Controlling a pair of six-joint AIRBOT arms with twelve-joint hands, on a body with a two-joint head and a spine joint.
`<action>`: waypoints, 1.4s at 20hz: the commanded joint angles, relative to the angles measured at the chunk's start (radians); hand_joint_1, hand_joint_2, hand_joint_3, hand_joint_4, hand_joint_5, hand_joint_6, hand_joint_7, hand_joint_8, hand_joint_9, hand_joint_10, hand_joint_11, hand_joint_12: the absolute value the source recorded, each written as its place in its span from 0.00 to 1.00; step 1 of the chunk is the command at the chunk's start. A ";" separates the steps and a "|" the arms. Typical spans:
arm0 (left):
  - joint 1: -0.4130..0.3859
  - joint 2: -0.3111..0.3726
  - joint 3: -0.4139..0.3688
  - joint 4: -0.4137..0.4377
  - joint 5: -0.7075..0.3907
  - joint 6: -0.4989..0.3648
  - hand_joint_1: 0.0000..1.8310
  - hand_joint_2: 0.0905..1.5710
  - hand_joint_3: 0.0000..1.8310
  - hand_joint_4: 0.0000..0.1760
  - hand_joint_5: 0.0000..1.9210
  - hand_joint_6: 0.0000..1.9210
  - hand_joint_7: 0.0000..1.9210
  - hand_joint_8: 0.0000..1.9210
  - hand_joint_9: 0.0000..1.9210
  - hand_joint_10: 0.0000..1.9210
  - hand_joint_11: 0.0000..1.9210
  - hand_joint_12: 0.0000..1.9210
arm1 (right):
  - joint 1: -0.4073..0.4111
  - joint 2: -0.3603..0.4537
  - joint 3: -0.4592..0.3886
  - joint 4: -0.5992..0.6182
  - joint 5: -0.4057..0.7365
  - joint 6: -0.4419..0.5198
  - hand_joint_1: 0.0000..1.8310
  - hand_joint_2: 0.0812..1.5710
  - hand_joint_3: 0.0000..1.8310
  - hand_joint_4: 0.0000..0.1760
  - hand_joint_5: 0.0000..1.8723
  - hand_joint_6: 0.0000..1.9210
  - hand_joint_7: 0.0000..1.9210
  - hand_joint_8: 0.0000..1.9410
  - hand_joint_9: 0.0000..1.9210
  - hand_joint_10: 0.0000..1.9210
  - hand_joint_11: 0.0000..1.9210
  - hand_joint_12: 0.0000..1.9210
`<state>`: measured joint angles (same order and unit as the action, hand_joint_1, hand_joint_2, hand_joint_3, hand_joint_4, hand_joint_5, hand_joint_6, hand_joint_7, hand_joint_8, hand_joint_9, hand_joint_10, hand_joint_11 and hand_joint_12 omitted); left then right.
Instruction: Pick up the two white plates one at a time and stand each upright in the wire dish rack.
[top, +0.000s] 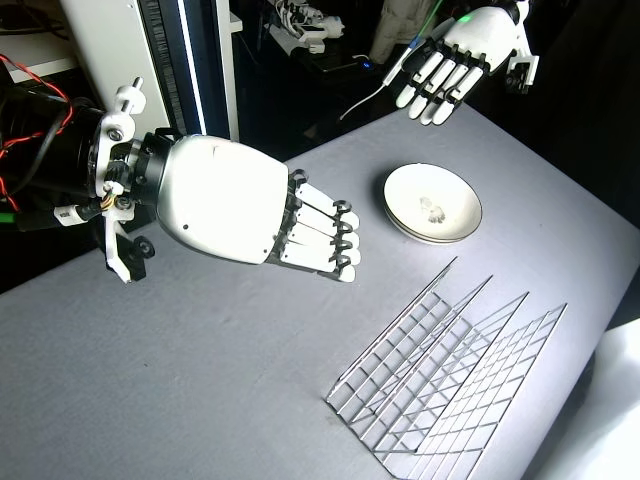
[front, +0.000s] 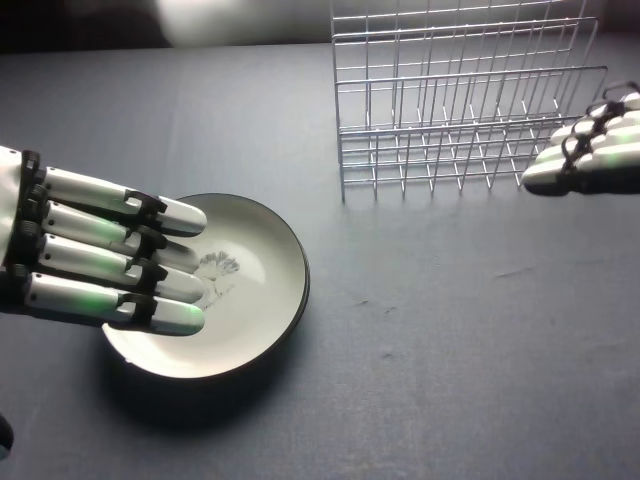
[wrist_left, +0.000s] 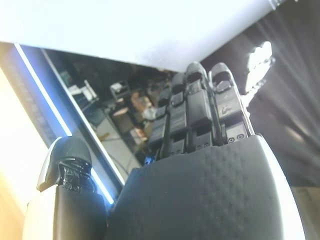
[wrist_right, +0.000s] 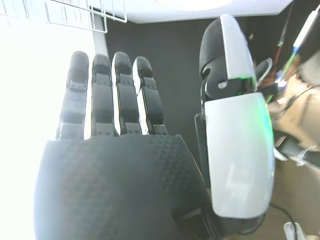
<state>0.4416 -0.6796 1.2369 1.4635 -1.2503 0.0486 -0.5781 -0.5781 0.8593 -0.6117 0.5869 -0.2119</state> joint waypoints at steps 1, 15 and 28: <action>-0.011 0.007 0.002 -0.086 -0.056 -0.005 0.00 0.70 0.10 0.00 0.00 0.00 0.00 0.00 0.00 0.00 0.00 0.00 | 0.005 0.003 0.008 0.035 0.103 -0.002 0.00 0.78 0.07 0.00 0.07 0.03 0.06 0.03 0.03 0.03 0.00 0.10; -0.144 -0.062 0.060 0.097 -0.035 -0.160 0.00 0.76 0.00 0.00 0.00 0.00 0.00 0.00 0.00 0.00 0.00 0.00 | 0.003 -0.003 0.024 0.014 0.111 -0.047 0.00 0.84 0.00 0.00 0.08 0.00 0.07 0.00 0.04 0.00 0.00 0.07; 0.022 -0.145 0.093 0.193 0.106 -0.114 0.00 0.76 0.00 0.00 0.00 0.00 0.00 0.00 0.00 0.00 0.00 0.00 | -0.004 -0.002 0.039 0.017 0.147 -0.046 0.24 0.68 0.00 0.00 0.06 0.00 0.06 0.00 0.05 0.00 0.00 0.19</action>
<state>0.4694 -0.8280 1.3285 1.7252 -1.1233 -0.0666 -0.5892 -0.5846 0.8955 -0.6411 0.6399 -0.2626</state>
